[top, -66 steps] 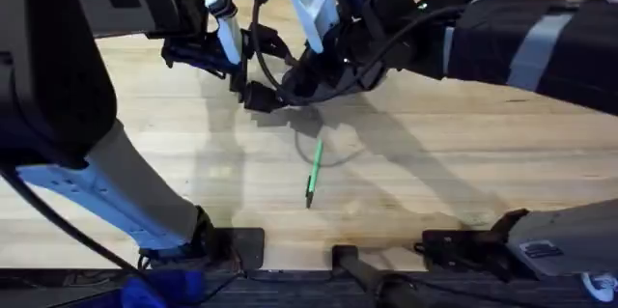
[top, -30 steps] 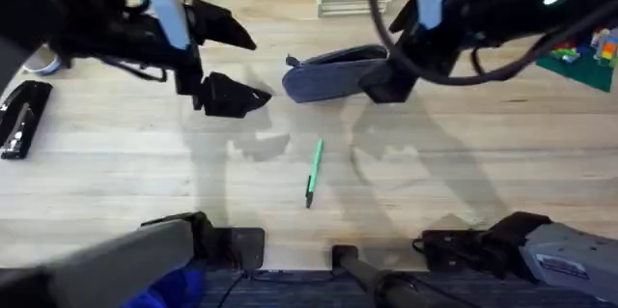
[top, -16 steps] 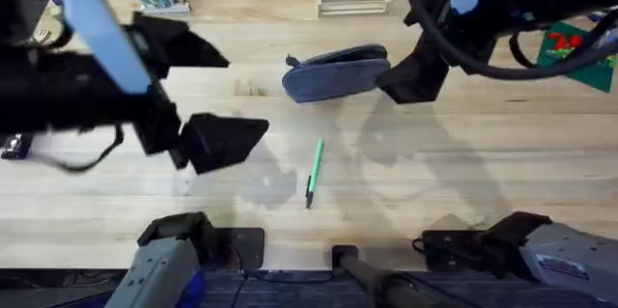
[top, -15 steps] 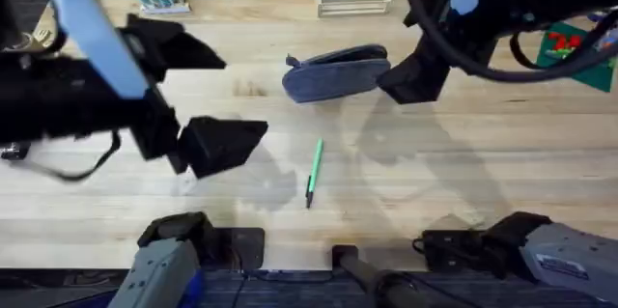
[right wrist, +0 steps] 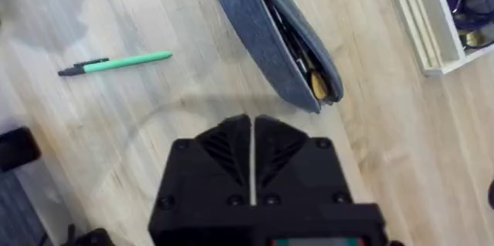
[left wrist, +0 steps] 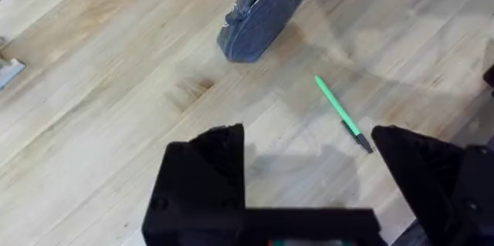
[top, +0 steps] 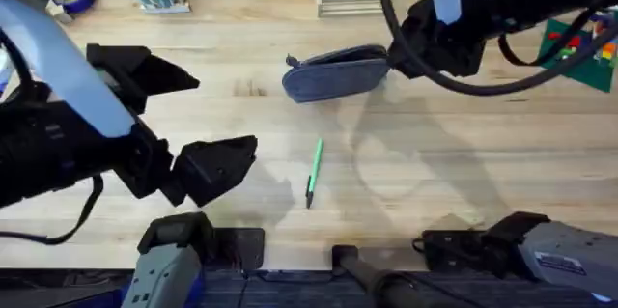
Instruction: Unzip the bag, pick up the pens from the table one at a time and place them inside, then zip the bag closed.
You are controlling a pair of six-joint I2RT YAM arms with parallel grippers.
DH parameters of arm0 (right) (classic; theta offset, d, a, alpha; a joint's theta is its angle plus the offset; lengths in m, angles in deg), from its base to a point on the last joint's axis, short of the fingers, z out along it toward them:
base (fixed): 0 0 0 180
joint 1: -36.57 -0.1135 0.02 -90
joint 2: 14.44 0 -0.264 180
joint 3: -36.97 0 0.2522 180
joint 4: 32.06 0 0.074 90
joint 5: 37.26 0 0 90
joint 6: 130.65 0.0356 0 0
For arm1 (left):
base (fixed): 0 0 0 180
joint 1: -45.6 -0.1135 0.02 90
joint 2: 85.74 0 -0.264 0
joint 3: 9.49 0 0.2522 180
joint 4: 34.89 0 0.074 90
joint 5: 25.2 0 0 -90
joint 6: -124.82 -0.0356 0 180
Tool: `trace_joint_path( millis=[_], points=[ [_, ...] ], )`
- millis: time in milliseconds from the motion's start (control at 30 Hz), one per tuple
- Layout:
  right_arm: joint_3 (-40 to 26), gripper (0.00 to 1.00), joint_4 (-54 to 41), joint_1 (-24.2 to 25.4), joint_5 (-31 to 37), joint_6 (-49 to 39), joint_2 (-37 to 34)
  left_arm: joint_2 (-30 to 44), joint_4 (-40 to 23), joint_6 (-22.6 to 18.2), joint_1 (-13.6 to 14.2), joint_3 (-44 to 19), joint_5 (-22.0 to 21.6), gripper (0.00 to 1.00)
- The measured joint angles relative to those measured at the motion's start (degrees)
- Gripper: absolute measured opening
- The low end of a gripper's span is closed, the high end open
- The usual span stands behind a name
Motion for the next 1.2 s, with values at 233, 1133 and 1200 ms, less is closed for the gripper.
trace_joint_path(
  millis=[233,1133,1200],
  points=[
    [0.0,0.029,0.1,0.5,0.0,-3.8,0.0,0.0,-0.8,0.6,0.0,0.0,-0.3,0.995],
    [-12.2,0.028,0.6,6.2,-0.9,-19.6,-25.2,0.0,-0.9,0.7,0.0,0.0,-0.3,0.995],
    [-12.6,0.028,0.9,6.2,-0.9,-19.9,-26.7,0.0,-0.9,0.7,0.0,0.0,-0.4,0.995]
  ],
)
